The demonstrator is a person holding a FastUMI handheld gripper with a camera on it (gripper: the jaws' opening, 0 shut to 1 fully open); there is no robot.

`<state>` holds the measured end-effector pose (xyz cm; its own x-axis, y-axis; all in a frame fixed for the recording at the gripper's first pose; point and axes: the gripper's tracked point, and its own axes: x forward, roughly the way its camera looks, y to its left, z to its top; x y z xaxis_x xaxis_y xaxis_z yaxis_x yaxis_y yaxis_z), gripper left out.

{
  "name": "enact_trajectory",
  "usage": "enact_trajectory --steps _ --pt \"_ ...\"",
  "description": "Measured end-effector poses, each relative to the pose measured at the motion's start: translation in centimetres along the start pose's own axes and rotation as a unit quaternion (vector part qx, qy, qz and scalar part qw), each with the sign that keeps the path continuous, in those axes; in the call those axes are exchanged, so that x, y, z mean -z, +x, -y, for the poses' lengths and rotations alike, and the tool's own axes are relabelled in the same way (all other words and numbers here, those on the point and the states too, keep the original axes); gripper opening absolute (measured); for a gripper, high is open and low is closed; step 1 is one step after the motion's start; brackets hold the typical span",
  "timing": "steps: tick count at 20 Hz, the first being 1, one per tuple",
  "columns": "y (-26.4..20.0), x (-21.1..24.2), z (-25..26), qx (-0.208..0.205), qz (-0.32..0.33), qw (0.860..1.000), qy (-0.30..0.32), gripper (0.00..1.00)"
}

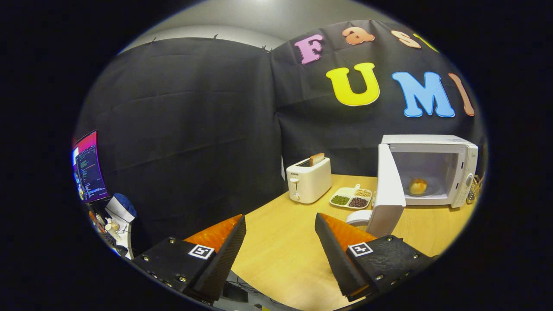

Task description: Open the microwave, put the food inside, and close the microwave door.

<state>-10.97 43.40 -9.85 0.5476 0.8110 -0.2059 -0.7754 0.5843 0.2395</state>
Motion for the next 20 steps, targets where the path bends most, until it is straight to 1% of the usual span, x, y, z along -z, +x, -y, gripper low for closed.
enact_trajectory --steps 1,2,3,5,6,7,8,9,10,11,13,15,20 --pt "0.4 0.5 0.5 0.002 -0.005 1.0 0.003 0.95" --pt "0.5 0.9 1.0 0.007 -0.009 1.0 0.004 0.95" --pt "0.7 1.2 1.5 0.01 -0.013 1.0 0.007 0.86" --pt "0.9 1.4 3.0 0.03 -0.018 0.999 0.014 0.78" --pt "0.9 1.7 3.7 0.042 -0.021 0.999 0.017 0.67" --pt "1.2 1.9 4.2 0.045 -0.025 0.998 0.023 0.44" --pt "1.0 2.2 4.4 0.048 -0.03 0.998 0.028 0.35" --pt "1.1 2.6 5.2 0.06 -0.033 0.997 0.025 0.26" --pt "-0.2 2.1 5.8 0.066 -0.03 0.997 0.024 0.17" --pt "0.3 2.3 6.1 0.069 -0.032 0.997 0.02 0.01" --pt "-0.2 2.8 6.7 0.07 -0.041 0.997 0.004 0.01" --pt "-0.9 3.0 7.7 0.073 -0.044 0.996 0.002 0.01" --pt "-2.6 2.3 11.5 0.103 -0.041 0.994 0.003 0.01"
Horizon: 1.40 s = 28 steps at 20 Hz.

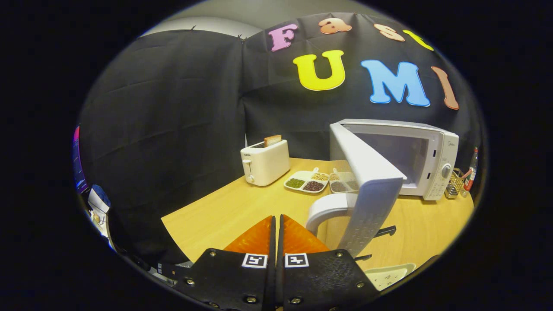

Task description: Open the microwave, put the food inside, and close the microwave door.

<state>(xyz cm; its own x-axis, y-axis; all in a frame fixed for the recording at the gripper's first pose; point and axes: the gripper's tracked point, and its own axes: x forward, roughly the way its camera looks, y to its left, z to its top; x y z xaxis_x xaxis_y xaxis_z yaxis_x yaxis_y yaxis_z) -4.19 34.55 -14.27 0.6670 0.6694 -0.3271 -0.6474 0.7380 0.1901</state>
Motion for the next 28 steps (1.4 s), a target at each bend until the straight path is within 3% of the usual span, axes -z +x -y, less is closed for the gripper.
enact_trajectory --steps 10,28 --pt "-0.6 -1.9 9.9 0.078 0.002 0.997 0.028 0.01" --pt "2.1 -5.0 23.3 0.174 0.015 0.983 0.048 0.01"
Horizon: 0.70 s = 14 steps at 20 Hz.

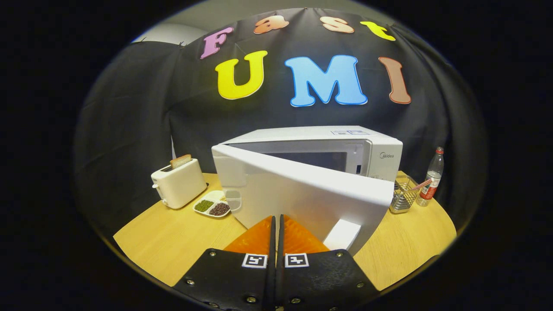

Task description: Open the microwave, put the food inside, and close the microwave door.

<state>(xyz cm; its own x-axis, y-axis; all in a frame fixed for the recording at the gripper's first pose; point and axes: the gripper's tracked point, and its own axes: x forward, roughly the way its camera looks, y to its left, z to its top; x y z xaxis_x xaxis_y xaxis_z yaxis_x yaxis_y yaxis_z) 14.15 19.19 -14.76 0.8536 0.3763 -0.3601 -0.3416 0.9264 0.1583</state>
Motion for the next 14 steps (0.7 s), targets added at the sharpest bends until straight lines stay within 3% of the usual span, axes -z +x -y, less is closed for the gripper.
enact_trajectory --steps 14 --pt "7.7 -1.5 4.6 0.043 0.003 0.999 0.028 0.01"
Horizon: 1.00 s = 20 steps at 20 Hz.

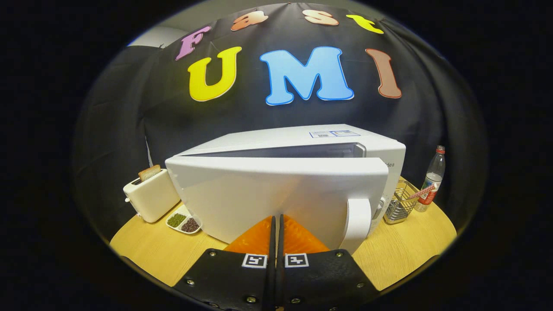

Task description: Open the microwave, put the food inside, and close the microwave door.

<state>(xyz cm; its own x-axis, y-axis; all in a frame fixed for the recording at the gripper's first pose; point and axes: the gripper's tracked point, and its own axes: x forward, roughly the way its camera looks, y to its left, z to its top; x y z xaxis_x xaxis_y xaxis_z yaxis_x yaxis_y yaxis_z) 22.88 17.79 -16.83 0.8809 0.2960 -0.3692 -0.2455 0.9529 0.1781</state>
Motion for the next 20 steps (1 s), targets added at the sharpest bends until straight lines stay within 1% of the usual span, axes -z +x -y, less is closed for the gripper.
enact_trajectory --steps 6,12,16,19,20 --pt "1.6 -0.5 1.1 0.009 0.004 1.0 0.002 0.01" --pt "2.9 -1.5 1.8 0.022 0.005 1.0 0.021 0.01" --pt "2.9 -1.4 1.9 0.032 0.014 0.999 -0.01 0.01" --pt "3.5 -1.8 1.8 0.03 0.018 0.999 -0.01 0.01" --pt "3.1 -2.0 1.7 0.033 0.015 0.999 -0.001 0.01"
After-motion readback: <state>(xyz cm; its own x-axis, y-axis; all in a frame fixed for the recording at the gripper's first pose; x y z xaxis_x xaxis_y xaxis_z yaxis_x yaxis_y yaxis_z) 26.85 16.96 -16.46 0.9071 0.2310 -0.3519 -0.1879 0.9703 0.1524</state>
